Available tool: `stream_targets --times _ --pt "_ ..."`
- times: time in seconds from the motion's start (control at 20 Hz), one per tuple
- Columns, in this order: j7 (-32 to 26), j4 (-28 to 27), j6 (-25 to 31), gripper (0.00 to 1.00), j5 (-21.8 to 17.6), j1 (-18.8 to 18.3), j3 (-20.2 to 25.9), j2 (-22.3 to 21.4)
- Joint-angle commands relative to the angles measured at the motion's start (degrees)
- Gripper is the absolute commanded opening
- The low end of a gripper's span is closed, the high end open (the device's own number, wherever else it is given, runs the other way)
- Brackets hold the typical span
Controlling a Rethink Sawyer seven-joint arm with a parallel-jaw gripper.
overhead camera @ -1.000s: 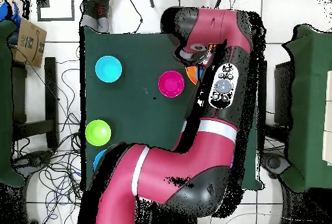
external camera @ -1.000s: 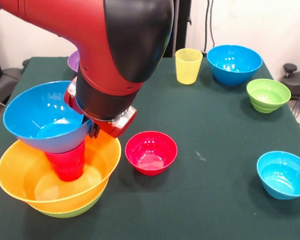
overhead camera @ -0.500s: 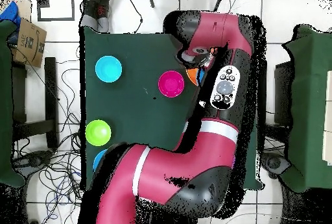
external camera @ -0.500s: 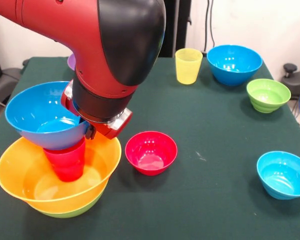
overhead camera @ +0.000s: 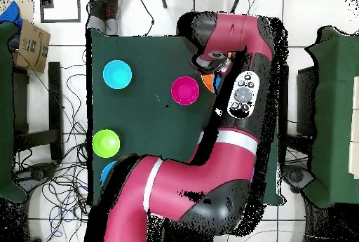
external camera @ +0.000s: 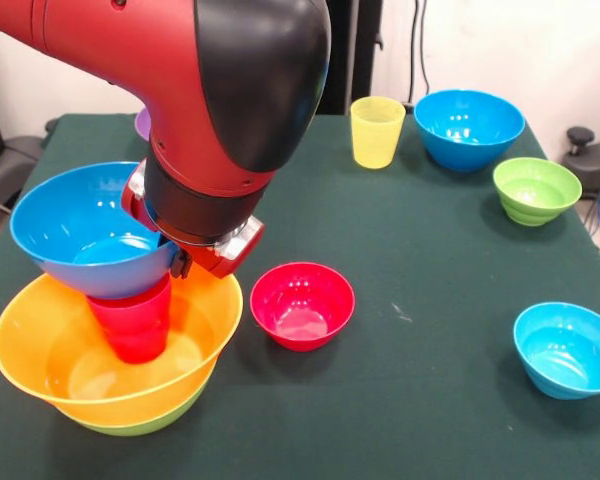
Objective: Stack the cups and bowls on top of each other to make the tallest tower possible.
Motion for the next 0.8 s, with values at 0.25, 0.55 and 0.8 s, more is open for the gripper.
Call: stream_targets --times 0.25,0.55,0.8 --pt "0.2 5.1 -1.8 0.0 -0.8 -0.6 3.3 -0.7" --pt "-0.2 4.4 -1.9 1.0 -1.0 -0.4 3.3 -0.3" --pt "-0.8 3.8 -1.4 1.0 -1.0 -0.3 3.3 -0.3"
